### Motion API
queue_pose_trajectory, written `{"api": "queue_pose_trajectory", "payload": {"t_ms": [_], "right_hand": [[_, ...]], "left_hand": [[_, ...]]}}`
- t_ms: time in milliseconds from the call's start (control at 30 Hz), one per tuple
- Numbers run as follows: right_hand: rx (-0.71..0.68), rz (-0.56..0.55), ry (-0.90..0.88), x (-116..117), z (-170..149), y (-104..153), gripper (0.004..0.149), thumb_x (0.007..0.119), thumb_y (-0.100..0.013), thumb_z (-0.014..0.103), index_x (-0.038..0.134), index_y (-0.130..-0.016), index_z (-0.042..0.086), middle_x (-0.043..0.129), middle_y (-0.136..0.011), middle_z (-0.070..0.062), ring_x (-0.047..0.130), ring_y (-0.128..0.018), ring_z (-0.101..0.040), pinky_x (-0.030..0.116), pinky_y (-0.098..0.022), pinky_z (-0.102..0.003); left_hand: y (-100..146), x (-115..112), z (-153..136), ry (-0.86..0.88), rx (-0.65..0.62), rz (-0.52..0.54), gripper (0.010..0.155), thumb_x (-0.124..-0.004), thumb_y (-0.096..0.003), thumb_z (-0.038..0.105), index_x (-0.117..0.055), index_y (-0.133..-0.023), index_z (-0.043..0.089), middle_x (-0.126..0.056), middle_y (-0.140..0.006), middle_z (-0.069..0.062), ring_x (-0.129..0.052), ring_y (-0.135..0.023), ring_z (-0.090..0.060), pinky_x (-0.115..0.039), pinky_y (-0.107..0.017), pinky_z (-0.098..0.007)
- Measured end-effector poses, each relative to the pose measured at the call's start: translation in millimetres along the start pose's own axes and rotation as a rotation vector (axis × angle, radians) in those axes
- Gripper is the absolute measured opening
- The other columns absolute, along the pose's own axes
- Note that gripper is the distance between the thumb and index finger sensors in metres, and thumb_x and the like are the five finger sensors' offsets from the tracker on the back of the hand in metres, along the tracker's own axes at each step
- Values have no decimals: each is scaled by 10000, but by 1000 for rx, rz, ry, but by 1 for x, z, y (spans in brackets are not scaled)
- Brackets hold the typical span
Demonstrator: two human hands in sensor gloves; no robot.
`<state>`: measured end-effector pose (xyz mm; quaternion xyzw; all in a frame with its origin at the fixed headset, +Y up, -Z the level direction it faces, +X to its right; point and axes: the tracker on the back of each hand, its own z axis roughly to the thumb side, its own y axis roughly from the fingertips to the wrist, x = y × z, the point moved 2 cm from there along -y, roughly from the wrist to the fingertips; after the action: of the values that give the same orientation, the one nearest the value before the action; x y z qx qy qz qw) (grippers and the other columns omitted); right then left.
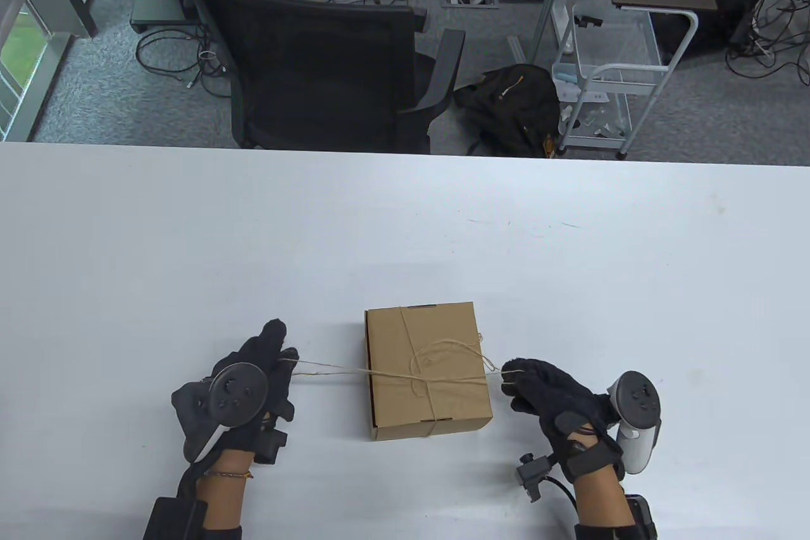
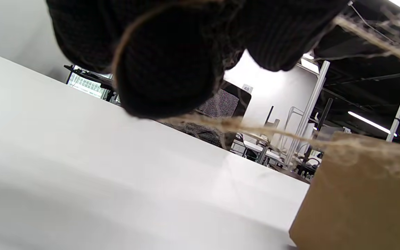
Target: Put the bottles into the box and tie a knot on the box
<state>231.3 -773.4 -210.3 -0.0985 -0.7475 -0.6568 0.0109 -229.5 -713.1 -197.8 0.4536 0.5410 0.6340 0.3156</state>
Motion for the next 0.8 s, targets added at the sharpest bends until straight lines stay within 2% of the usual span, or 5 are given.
{"api": "queue_pose_trajectory", "payload": {"t_ms": [267,400,533,633,800], "right_hand": [[-48,225,-486,16,-15,-9,419,733,-551,378,802,-821,64,796,-944,-225,680,-866,-529,648,-620,-632],[-20,189,-423,10,-15,-9,421,714,-546,408,776,-832,106,1004,-670,-67,949,-692,-355,771,-568,-576],[-11,159,-458,6,-17,-10,422,758,-541,381,782,-835,80,1017,-417,77,1053,-435,-193,846,-506,-484],[52,184,-400,-1,-17,-10,417,815,-542,372,811,-820,60,1001,-343,87,1045,-328,-163,869,-473,-458],[64,-158,228,-29,7,0,486,944,-444,367,850,-785,34,997,-267,50,1020,-266,-195,855,-435,-487]], "left_hand": [[-1,-3,-5,15,33,-5,640,-832,-503,512,-809,-1015,129,-1059,-751,-130,-1097,-288,-166,-867,-549,-515],[-1,-3,-7,26,49,-12,659,-829,-501,538,-814,-1011,121,-1061,-742,-136,-1090,-268,-161,-874,-540,-507],[-2,-2,-9,5,57,-10,664,-829,-499,548,-816,-1010,125,-1062,-740,-135,-1088,-264,-154,-874,-540,-505],[-2,-1,-12,19,69,0,665,-841,-494,543,-818,-1007,120,-1061,-738,-136,-1082,-260,-152,-873,-539,-507],[-3,-2,-14,-67,91,12,679,-860,-488,535,-802,-1021,118,-1047,-758,-140,-1071,-290,-157,-853,-558,-527]]}}
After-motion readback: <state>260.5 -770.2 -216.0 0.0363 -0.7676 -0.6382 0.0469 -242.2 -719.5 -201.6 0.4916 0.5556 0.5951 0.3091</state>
